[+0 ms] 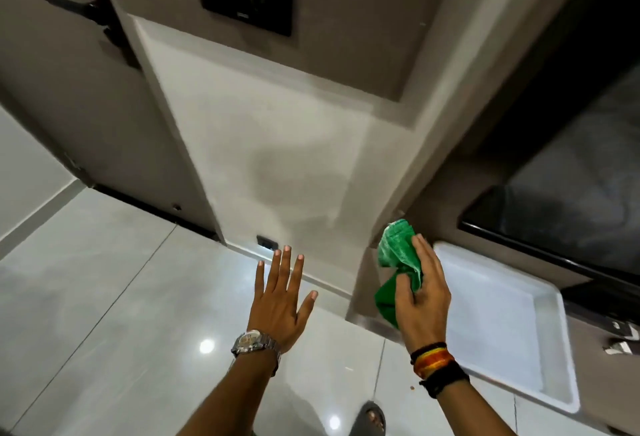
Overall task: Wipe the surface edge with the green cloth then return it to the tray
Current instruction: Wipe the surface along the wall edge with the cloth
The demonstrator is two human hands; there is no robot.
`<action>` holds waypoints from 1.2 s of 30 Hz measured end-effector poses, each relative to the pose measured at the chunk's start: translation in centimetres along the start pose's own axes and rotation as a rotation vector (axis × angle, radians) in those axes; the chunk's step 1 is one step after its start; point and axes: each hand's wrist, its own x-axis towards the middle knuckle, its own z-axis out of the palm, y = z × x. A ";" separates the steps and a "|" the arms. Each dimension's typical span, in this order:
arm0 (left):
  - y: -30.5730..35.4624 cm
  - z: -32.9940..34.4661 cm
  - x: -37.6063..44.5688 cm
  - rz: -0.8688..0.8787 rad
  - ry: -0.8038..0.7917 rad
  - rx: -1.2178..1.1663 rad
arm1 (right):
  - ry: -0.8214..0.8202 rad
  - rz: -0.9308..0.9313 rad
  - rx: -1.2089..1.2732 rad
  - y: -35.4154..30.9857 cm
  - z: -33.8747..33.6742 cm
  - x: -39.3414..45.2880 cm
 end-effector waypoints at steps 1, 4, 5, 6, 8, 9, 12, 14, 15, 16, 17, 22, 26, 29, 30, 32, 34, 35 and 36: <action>-2.0 -0.5 0.0 -0.002 -0.005 0.004 | -0.030 -0.028 0.008 -1.6 1.8 0.0; -7.5 -1.2 -0.3 -0.032 -0.034 0.040 | -0.126 -0.035 0.038 -4.5 7.6 -0.3; -9.1 -1.1 -0.6 -0.051 -0.048 0.043 | -0.164 -0.019 0.056 -5.0 9.7 -0.5; -10.5 -0.8 -0.9 -0.069 -0.058 0.044 | -0.203 -0.002 0.064 -5.2 12.0 -0.7; -12.7 0.3 -1.7 -0.097 -0.074 0.035 | -0.273 0.033 0.033 -4.4 16.2 -1.1; -13.7 1.3 -2.1 -0.120 -0.083 0.028 | -0.312 0.061 0.012 -3.5 18.6 -1.3; -16.2 5.2 -3.5 -0.170 -0.098 0.003 | -0.463 0.162 -0.078 1.0 25.1 -2.1; -17.8 8.9 -4.6 -0.211 -0.127 -0.019 | -0.563 0.222 -0.165 5.6 29.3 -2.9; -18.5 11.2 -5.3 -0.238 -0.145 -0.027 | -0.615 0.249 -0.214 8.3 31.4 -3.3; -19.3 13.6 -5.8 -0.265 -0.176 -0.038 | -0.660 0.276 -0.267 11.1 33.3 -3.8; -19.9 15.8 -6.2 -0.274 -0.203 -0.043 | -0.697 0.301 -0.316 13.6 34.8 -4.2; -24.8 30.8 -4.9 -0.297 -0.200 -0.037 | -0.848 0.286 -0.460 28.8 44.3 -6.6; -29.4 42.3 -2.1 -0.339 -0.167 -0.113 | -0.848 0.101 -0.541 38.9 52.6 -8.0; -33.7 49.1 0.6 -0.304 -0.155 -0.104 | -0.856 -0.152 -0.564 45.1 57.4 -9.1; -35.2 51.3 1.5 -0.301 -0.161 -0.101 | -0.916 -0.211 -0.585 47.3 58.7 -9.7; -38.2 54.8 3.0 -0.325 -0.172 -0.084 | -1.101 -0.253 -0.693 51.5 60.2 -11.0; -40.8 58.4 4.2 -0.368 -0.159 -0.063 | -1.246 -0.207 -0.812 55.6 61.1 -12.6; -42.0 59.9 4.7 -0.390 -0.150 -0.051 | -1.259 -0.192 -0.817 57.1 61.3 -13.4; -43.2 61.2 5.2 -0.407 -0.143 -0.041 | -1.231 -0.198 -0.796 58.3 61.6 -14.1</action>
